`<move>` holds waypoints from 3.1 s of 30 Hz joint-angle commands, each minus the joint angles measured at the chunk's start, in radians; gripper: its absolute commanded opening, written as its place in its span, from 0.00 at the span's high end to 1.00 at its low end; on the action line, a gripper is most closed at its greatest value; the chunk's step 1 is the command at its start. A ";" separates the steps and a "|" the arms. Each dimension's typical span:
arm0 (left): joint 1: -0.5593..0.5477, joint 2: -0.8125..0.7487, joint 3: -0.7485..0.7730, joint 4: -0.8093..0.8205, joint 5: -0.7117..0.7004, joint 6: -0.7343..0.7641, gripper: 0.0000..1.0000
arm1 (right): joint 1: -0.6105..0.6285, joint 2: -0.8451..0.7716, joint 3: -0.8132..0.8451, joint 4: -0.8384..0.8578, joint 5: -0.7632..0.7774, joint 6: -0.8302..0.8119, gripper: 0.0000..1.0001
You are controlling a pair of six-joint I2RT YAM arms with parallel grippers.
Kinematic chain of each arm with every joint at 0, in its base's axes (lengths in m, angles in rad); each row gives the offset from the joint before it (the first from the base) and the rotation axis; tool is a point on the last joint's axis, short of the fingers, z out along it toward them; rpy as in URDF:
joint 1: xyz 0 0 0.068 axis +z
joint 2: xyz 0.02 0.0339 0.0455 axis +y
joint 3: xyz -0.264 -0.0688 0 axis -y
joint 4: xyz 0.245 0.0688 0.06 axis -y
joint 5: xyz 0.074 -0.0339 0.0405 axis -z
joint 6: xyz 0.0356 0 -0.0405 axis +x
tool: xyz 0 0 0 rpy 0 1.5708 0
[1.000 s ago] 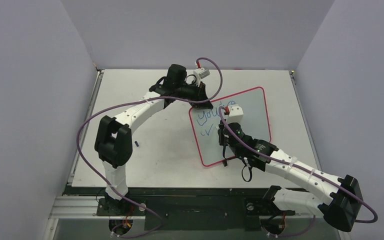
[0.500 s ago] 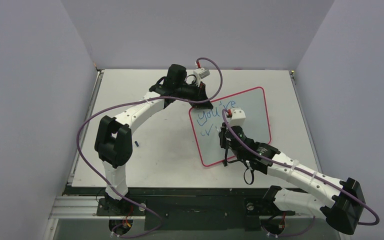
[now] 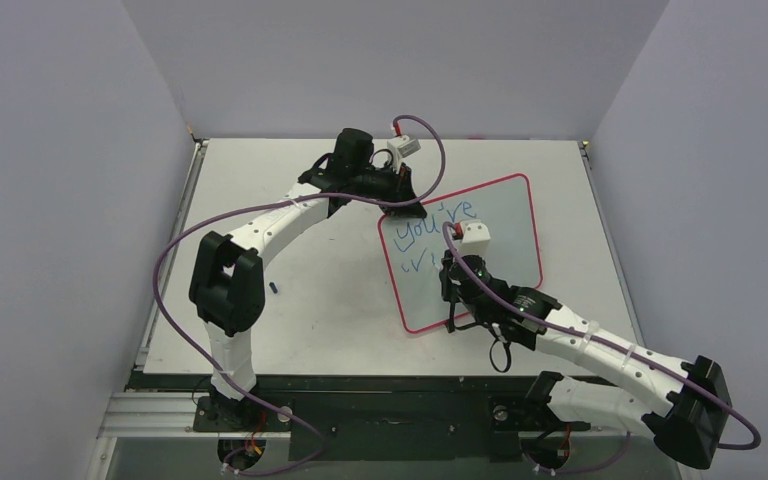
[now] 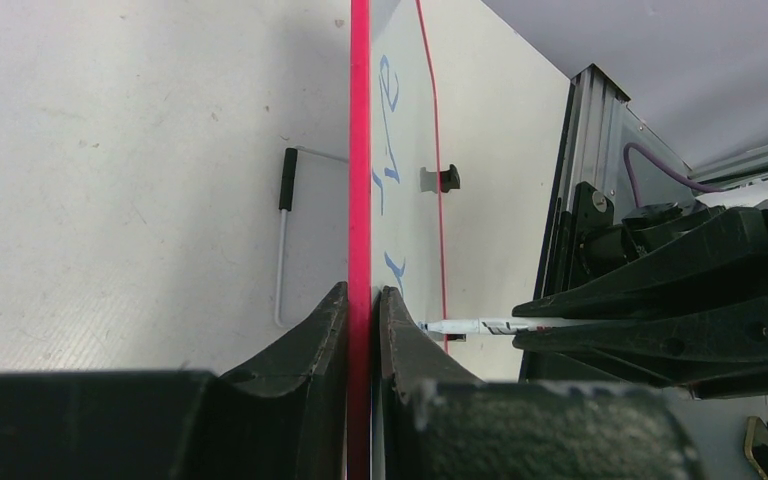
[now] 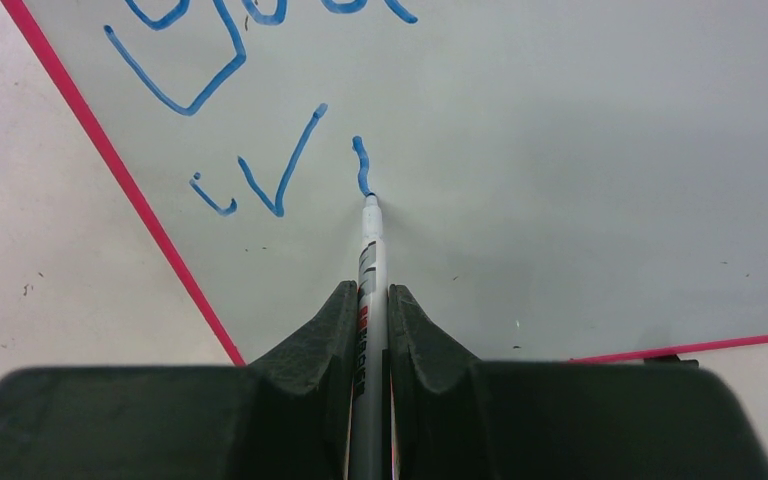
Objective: Write a sentence on the whiteboard
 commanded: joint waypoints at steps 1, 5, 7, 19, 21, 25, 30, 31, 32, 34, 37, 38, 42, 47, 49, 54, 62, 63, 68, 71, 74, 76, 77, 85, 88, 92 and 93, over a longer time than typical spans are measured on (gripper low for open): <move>-0.021 -0.023 -0.011 -0.002 0.018 0.055 1.00 | 0.006 -0.032 0.083 -0.028 0.028 -0.002 1.00; -0.021 -0.022 -0.010 -0.002 0.018 0.055 1.00 | 0.006 -0.022 0.122 -0.024 0.040 -0.011 1.00; -0.021 -0.021 -0.009 -0.002 0.019 0.055 1.00 | 0.005 -0.009 0.134 -0.016 0.042 -0.019 1.00; -0.024 -0.014 -0.009 -0.002 0.022 0.054 1.00 | -0.030 0.092 0.150 0.057 0.010 -0.037 1.00; -0.025 -0.014 -0.009 -0.003 0.022 0.055 1.00 | -0.033 0.101 0.139 0.063 0.008 -0.033 1.00; -0.025 -0.015 -0.008 -0.004 0.023 0.057 1.00 | -0.036 0.091 0.112 0.066 0.010 -0.024 1.00; -0.025 -0.017 -0.008 -0.004 0.021 0.055 1.00 | -0.037 0.069 0.083 0.059 0.014 -0.013 1.00; -0.025 -0.017 -0.008 -0.004 0.022 0.055 1.00 | -0.037 0.067 0.074 0.058 0.015 -0.010 1.00; -0.025 -0.017 -0.008 -0.004 0.022 0.055 1.00 | -0.037 0.062 0.071 0.055 0.017 -0.008 1.00; -0.025 -0.016 -0.008 -0.004 0.022 0.055 1.00 | -0.038 0.055 0.059 0.053 0.023 -0.003 1.00; -0.025 -0.017 -0.008 -0.005 0.023 0.056 1.00 | -0.039 0.046 0.053 0.049 0.026 -0.001 1.00; -0.025 -0.016 -0.008 -0.005 0.023 0.055 1.00 | -0.039 0.044 0.059 0.046 0.028 0.000 1.00; -0.026 -0.012 -0.006 -0.004 0.023 0.055 1.00 | -0.037 0.039 0.098 0.040 0.033 -0.012 1.00; -0.026 -0.012 -0.005 -0.008 0.023 0.059 1.00 | -0.037 0.006 0.131 0.040 0.021 -0.021 1.00; -0.026 -0.013 -0.003 -0.014 0.022 0.060 1.00 | -0.037 -0.004 0.141 0.034 0.018 -0.023 1.00; -0.027 -0.013 0.003 -0.017 0.024 0.062 1.00 | -0.037 -0.003 0.162 0.004 0.034 -0.020 1.00; -0.028 -0.013 0.013 -0.037 0.012 0.078 1.00 | -0.047 0.001 0.132 -0.009 0.061 0.011 1.00; -0.028 -0.013 0.013 -0.036 0.012 0.078 1.00 | -0.047 0.003 0.130 -0.010 0.061 0.014 1.00; -0.028 -0.015 0.009 -0.032 0.008 0.076 1.00 | -0.051 0.019 0.120 -0.006 0.061 0.017 1.00; -0.028 -0.016 0.008 -0.029 0.007 0.073 1.00 | -0.056 0.039 0.118 0.003 0.055 0.015 1.00; -0.028 -0.019 0.006 -0.027 0.000 0.072 1.00 | -0.058 0.054 0.115 0.013 0.053 0.018 1.00; -0.028 -0.021 0.005 -0.028 -0.003 0.072 1.00 | -0.060 0.064 0.108 0.018 0.052 0.018 1.00; -0.030 -0.023 0.004 -0.028 -0.004 0.072 1.00 | -0.061 0.071 0.105 0.019 0.051 0.018 1.00; -0.031 -0.024 0.003 -0.027 -0.007 0.072 1.00 | -0.062 0.071 0.066 0.015 0.022 0.038 1.00; -0.031 -0.025 0.004 -0.026 -0.003 0.073 1.00 | -0.062 0.058 0.050 0.004 0.018 0.049 1.00; -0.032 -0.024 0.006 -0.025 -0.001 0.072 1.00 | -0.062 0.037 0.022 -0.008 0.006 0.066 1.00; -0.032 -0.023 0.006 -0.024 -0.001 0.073 1.00 | -0.062 0.029 0.014 -0.012 0.002 0.071 1.00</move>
